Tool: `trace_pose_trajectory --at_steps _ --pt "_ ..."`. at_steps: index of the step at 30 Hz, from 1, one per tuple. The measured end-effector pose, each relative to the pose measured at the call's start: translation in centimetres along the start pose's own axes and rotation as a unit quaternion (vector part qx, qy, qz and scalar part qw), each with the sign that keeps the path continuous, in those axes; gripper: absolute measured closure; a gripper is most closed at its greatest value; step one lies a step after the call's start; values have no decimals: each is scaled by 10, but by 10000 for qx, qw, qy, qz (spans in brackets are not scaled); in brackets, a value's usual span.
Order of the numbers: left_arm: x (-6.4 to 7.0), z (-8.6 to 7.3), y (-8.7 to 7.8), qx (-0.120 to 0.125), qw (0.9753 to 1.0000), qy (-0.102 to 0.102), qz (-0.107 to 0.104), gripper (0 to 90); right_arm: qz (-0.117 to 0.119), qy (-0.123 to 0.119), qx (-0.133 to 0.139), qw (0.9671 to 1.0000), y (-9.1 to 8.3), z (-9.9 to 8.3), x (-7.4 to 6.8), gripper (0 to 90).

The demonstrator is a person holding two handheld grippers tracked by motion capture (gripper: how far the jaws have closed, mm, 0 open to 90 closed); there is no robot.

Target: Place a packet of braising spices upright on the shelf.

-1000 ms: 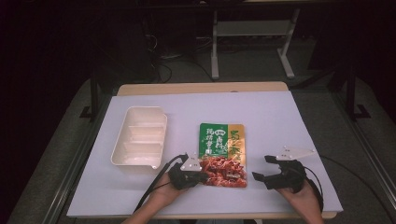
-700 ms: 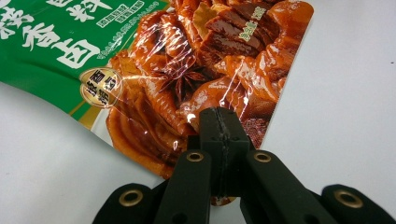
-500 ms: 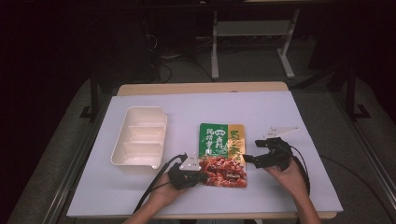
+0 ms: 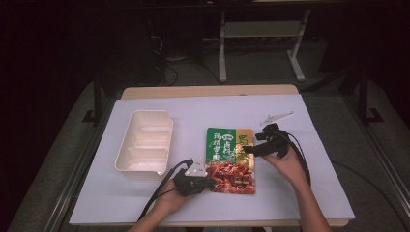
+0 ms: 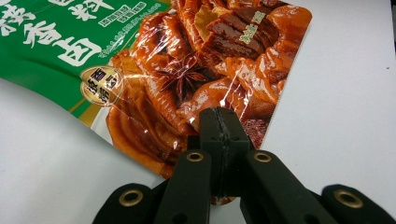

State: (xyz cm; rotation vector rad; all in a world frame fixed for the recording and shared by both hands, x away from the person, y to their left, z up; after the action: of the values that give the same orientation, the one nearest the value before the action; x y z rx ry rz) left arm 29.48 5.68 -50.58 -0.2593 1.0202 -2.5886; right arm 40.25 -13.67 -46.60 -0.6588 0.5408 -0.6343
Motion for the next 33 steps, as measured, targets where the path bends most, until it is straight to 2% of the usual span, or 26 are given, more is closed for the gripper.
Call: trace_pose_trajectory --at_steps 1,3,9,12,16,19,20,21,25,28,33 --pt "-1 0 0 -28 10000 55 3 900 -35 92 -182 9998 6 -1 8 183" --pt "0 0 0 0 10000 11 -7 900 -103 202 -252 9994 11 0 13 180" --pt "0 1 0 -9 10000 40 11 900 -224 349 -214 9989 17 -1 27 200" --pt "1 1 0 -23 10000 39 3 900 -158 455 -190 9987 20 -2 30 222" --pt "0 1 0 -71 9999 72 5 900 -88 473 -255 9985 24 -4 30 268" --pt "0 1 0 -79 9999 96 19 900 -21 426 -342 9985 28 -6 29 337" --pt "0 1 0 -79 9999 96 19 900 -21 426 -342 9985 28 -6 29 337" --pt "0 1 0 -83 9999 97 20 900 97 448 -303 9985 29 -5 26 369" --pt "1 1 1 -83 9999 80 27 900 125 383 -285 9988 27 -4 23 427" --pt "1 1 0 -112 9999 110 35 900 222 338 -211 9990 24 -3 20 530" --pt "1 2 1 -147 9998 148 67 900 330 324 -234 9987 21 -4 13 705"
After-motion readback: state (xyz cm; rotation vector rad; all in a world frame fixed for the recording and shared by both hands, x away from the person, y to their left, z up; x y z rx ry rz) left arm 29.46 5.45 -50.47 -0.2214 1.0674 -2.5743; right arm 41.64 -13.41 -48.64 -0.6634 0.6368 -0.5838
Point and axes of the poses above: each handheld gripper's, and its own axes: y roughly forward along the jaws, z roughly out of its top, x roughly to its right, the point moved 8 cm from there along y, roughly forward along the jaws, and after that the axes turned 1 degree about z, right-handed, at the moved point
